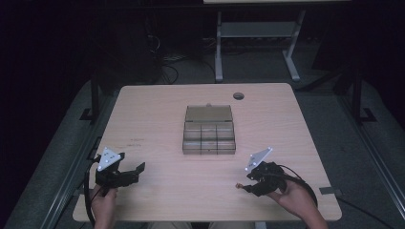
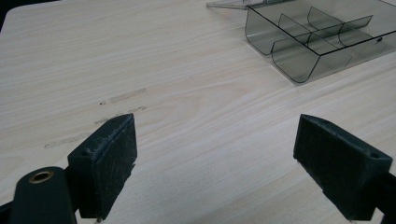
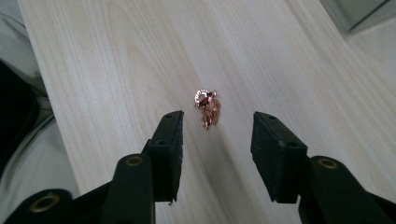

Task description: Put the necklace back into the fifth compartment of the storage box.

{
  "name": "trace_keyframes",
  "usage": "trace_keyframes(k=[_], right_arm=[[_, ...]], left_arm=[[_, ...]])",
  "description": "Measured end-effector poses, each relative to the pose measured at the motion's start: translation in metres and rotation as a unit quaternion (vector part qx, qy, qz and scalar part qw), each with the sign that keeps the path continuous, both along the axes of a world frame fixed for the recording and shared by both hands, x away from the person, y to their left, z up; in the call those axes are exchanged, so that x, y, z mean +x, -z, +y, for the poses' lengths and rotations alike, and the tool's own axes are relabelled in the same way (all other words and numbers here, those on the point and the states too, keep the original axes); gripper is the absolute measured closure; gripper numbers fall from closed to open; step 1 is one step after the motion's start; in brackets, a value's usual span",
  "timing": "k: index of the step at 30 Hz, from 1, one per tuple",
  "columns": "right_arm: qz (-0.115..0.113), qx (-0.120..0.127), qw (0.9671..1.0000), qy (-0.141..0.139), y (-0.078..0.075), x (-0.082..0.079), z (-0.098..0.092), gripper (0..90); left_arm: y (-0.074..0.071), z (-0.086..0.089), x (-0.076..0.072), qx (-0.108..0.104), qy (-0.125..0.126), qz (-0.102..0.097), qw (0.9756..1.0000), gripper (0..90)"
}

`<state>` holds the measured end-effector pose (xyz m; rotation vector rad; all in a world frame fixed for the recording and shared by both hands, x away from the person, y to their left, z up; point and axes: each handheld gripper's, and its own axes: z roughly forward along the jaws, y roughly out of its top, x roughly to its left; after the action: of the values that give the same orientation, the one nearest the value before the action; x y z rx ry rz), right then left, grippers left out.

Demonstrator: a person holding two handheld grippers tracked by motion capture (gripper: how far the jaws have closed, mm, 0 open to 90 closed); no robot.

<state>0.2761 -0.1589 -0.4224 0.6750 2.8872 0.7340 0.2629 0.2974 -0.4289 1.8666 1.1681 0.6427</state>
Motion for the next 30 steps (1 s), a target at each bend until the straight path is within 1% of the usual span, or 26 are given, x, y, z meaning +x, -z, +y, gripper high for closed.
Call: trace_keyframes(k=[3, 5, 6, 8, 10, 18, 25, 30], right_arm=[[0.008, -0.004, 0.9999, -0.004, 0.001, 0.004, 0.005, 58.2], [0.009, -0.005, 0.9999, -0.005, 0.002, 0.005, 0.006, 58.9], [0.01, -0.007, 0.9999, -0.008, 0.003, 0.007, 0.008, 61.3], [0.01, -0.008, 0.9999, -0.009, 0.003, 0.008, 0.009, 61.9], [0.014, -0.012, 0.9998, -0.012, 0.004, 0.009, 0.012, 64.5], [0.017, -0.021, 0.9995, -0.017, 0.006, 0.012, 0.017, 67.6], [0.029, -0.032, 0.9988, -0.025, 0.012, 0.014, 0.023, 71.1], [0.029, -0.036, 0.9985, -0.028, 0.014, 0.015, 0.027, 72.6]], left_arm=[[0.0, 0.001, 0.0, -0.002, -0.002, -0.001, 1.0, 13.0], [0.0, 0.001, 0.0, -0.002, -0.001, 0.0, 1.0, 13.0], [0.0, 0.001, 0.001, -0.001, 0.0, -0.001, 1.0, 13.0], [0.0, 0.001, 0.0, -0.001, -0.001, -0.001, 1.0, 13.0], [0.0, 0.001, 0.0, -0.002, -0.001, -0.001, 1.0, 13.0], [-0.001, 0.001, 0.0, -0.001, -0.001, -0.001, 1.0, 13.0], [-0.001, 0.002, 0.0, -0.004, -0.001, -0.001, 1.0, 13.0], [-0.001, 0.002, 0.0, -0.005, -0.002, -0.001, 1.0, 13.0]])
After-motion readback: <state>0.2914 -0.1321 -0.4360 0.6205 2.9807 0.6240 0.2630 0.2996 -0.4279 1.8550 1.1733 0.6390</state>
